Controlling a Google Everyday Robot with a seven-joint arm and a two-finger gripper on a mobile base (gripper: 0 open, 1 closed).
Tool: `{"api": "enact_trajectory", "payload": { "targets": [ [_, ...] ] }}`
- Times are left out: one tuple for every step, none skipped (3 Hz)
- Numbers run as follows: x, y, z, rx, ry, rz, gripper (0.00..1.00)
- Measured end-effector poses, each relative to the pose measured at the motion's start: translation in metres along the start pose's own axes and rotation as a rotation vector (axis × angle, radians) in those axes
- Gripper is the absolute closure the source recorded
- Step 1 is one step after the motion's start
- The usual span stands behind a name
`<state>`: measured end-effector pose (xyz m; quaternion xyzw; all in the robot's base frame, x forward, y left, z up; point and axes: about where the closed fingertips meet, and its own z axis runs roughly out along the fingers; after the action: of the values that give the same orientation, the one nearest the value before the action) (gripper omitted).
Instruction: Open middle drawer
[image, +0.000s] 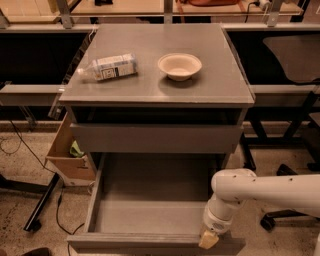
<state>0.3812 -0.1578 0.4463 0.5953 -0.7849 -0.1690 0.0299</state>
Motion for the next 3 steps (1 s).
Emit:
{"api": "enact_trajectory", "payload": {
  "targets": [
    [0.0061, 0.0045, -0.0008, -0.006, 0.015, 0.009, 0.25],
    [0.0091, 0.0074, -0.0014, -0.006, 0.021, 0.009, 0.0],
    [0.0091, 0.0074, -0.0014, -0.006, 0.021, 0.009, 0.0]
  ]
}}
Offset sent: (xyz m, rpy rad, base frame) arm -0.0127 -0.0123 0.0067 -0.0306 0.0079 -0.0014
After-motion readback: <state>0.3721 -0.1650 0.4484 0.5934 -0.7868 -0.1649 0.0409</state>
